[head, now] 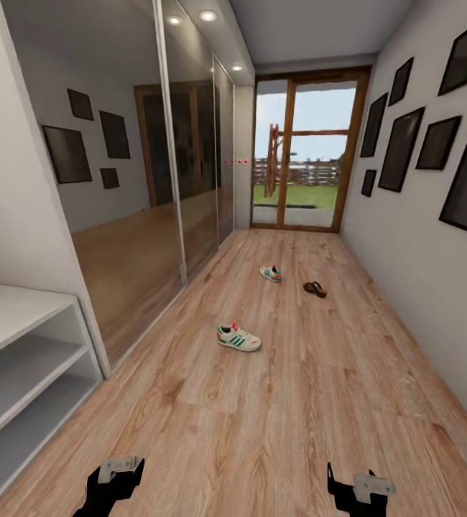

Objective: Pick up the two gym shoes and the two sandals from the corridor floor and place them onto the hallstand (shoe rack) in the corridor, making sure they are on the rack and not on the floor. Arrange them so the two gym shoes are next to each other and the two sandals are next to each other.

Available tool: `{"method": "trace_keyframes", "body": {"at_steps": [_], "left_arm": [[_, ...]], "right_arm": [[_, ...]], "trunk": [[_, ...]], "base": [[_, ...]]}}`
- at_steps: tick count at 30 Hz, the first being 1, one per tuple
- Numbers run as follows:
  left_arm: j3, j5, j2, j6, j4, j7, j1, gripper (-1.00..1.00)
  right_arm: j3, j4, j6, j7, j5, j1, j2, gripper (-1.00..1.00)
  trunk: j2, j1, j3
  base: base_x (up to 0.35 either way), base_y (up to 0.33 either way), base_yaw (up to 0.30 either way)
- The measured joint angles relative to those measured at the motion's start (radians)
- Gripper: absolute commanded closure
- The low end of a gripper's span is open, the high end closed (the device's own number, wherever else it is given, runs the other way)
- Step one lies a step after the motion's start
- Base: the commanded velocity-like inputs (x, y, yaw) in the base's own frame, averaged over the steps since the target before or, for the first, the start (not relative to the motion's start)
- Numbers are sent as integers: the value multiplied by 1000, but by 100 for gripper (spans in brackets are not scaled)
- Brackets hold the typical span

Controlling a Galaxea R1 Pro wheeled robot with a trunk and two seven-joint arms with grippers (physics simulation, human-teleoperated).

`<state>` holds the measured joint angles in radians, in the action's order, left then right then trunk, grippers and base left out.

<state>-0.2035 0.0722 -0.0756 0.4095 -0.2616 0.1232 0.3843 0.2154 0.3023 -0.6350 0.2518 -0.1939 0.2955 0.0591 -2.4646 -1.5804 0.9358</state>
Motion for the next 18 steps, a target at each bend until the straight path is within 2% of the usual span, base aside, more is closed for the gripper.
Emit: {"method": "trace_keyframes", "body": {"at_steps": [18], "left_arm": [[-1, -1, 0, 1, -2, 0, 1, -100]], "right_arm": [[0, -1, 0, 0, 1, 0, 0, -100]], "trunk": [[0, 0, 0]], "base": [[337, 0, 0]]}}
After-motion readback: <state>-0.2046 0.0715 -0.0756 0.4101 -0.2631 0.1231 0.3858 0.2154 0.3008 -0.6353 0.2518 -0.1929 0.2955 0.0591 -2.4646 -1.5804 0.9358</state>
